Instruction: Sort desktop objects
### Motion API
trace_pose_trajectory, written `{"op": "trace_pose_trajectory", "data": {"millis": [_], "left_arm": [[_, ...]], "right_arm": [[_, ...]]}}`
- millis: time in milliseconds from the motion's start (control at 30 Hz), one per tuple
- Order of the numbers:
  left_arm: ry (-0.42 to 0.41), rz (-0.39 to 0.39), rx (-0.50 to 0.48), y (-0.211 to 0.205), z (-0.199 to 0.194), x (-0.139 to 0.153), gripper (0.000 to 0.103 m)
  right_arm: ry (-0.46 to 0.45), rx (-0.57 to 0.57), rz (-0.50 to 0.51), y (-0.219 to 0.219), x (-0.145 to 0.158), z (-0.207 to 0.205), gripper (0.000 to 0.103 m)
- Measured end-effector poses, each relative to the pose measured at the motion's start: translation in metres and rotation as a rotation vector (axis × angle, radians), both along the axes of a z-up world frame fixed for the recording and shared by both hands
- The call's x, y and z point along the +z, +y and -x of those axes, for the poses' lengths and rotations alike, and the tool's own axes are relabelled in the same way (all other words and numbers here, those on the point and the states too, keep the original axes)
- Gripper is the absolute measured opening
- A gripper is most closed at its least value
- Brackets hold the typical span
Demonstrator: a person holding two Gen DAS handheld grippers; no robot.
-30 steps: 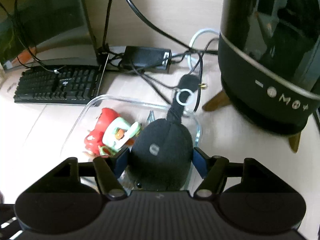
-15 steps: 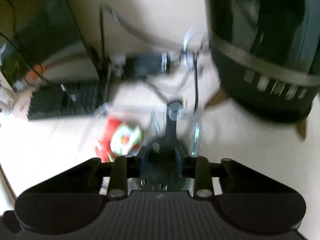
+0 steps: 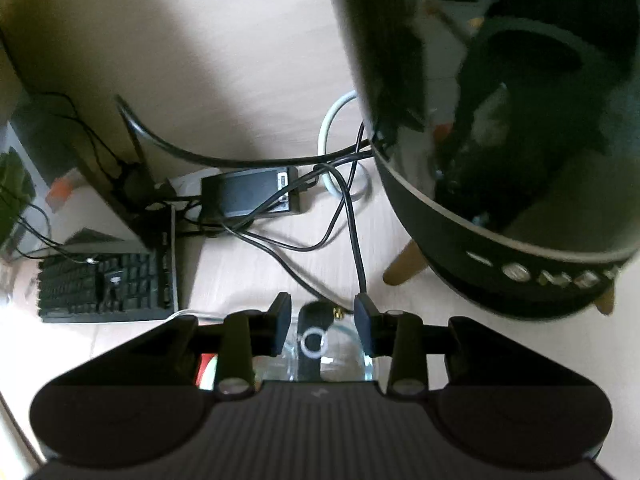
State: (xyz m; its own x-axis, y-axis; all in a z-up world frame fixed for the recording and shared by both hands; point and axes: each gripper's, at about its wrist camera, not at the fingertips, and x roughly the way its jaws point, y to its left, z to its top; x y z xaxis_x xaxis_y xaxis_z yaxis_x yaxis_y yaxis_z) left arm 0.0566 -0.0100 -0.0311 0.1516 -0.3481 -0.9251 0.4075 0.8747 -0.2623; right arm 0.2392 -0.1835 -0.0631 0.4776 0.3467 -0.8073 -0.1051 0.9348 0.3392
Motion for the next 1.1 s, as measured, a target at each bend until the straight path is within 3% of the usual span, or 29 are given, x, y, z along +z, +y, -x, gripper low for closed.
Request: {"op": "trace_pose_trajectory", "data": {"millis": [67, 100, 300, 667, 800, 900, 1000, 1100], "left_arm": [[-0.026, -0.021, -0.014, -0.003, 0.001, 0.003, 0.101], [-0.024, -0.023, -0.014, -0.002, 0.001, 0.003, 0.101], [0.008, -0.008, 0.007, 0.002, -0.001, -0.002, 0.101], [0.061, 0.016, 0.044, 0.008, -0.005, -0.010, 0.101], [0.071, 0.020, 0.058, 0.012, -0.005, -0.013, 0.101], [0.088, 0.030, 0.066, 0.013, -0.006, -0.019, 0.101], [0.097, 0.032, 0.062, 0.011, -0.008, -0.023, 0.101], [0.090, 0.029, 0.047, 0.007, -0.008, -0.022, 0.101]], "right_arm": [[0.007, 0.019, 0.035, 0.008, -0.009, -0.004, 0.026], [0.016, 0.030, 0.039, 0.010, -0.012, -0.006, 0.012], [0.033, 0.097, 0.044, 0.010, -0.012, 0.009, 0.013], [0.067, 0.118, 0.089, 0.025, -0.028, 0.006, 0.015], [0.133, 0.066, 0.032, 0.008, -0.020, 0.000, 0.020], [0.046, 0.036, 0.024, -0.005, 0.004, 0.006, 0.029], [-0.063, 0.053, 0.056, -0.006, 0.025, 0.013, 0.027], [-0.064, 0.122, 0.012, 0.002, 0.027, 0.017, 0.017]]}}
